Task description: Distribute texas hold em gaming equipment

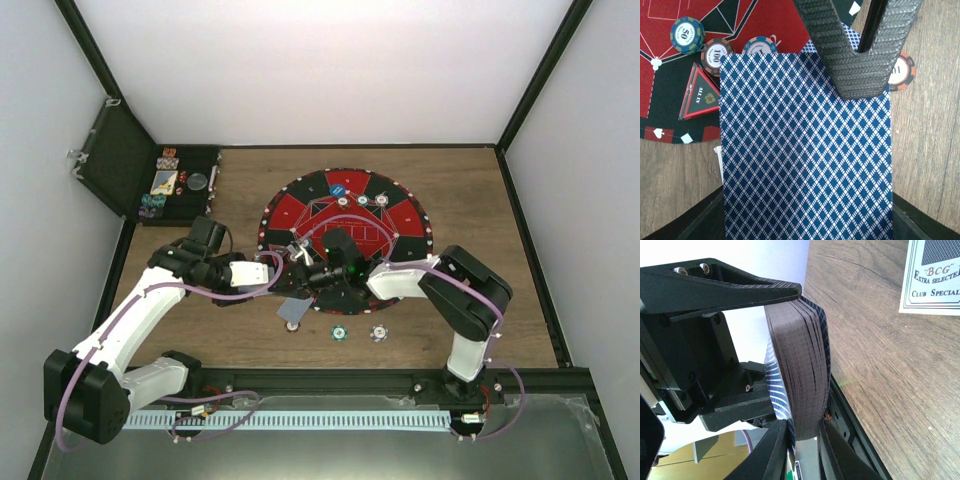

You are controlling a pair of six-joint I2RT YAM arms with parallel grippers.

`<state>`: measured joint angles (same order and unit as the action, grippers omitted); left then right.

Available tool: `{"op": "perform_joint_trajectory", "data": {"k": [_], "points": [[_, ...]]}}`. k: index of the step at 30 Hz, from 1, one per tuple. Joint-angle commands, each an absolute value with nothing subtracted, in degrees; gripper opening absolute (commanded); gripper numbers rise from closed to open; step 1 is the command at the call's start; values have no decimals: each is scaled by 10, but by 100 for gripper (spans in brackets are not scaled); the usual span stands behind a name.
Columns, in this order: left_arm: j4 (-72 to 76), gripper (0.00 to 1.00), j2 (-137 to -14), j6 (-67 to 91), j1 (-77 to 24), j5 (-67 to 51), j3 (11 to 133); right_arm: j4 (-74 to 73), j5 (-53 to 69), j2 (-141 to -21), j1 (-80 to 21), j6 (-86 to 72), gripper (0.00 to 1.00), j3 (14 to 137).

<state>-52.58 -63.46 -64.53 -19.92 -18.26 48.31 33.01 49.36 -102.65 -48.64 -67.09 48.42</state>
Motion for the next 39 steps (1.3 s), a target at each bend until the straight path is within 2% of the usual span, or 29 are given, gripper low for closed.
{"op": "perform_joint_trajectory", "data": {"k": [1, 17, 28, 32, 39], "points": [[-525, 8, -624, -643, -197, -181, 484, 310, 486, -1004, -480, -657, 13, 478], [-527, 8, -624, -648, -197, -168, 474, 240, 470, -979, -474, -624, 1, 496], [-523, 8, -624, -646, -198, -162, 469, 272, 483, -964, -465, -651, 1, 477], [-525, 8, -623, -646, -197, -158, 469, 309, 498, -953, -444, -671, 1, 447], [-525, 8, -624, -646, -197, -153, 469, 286, 516, -923, -401, -652, 1, 433]]}}
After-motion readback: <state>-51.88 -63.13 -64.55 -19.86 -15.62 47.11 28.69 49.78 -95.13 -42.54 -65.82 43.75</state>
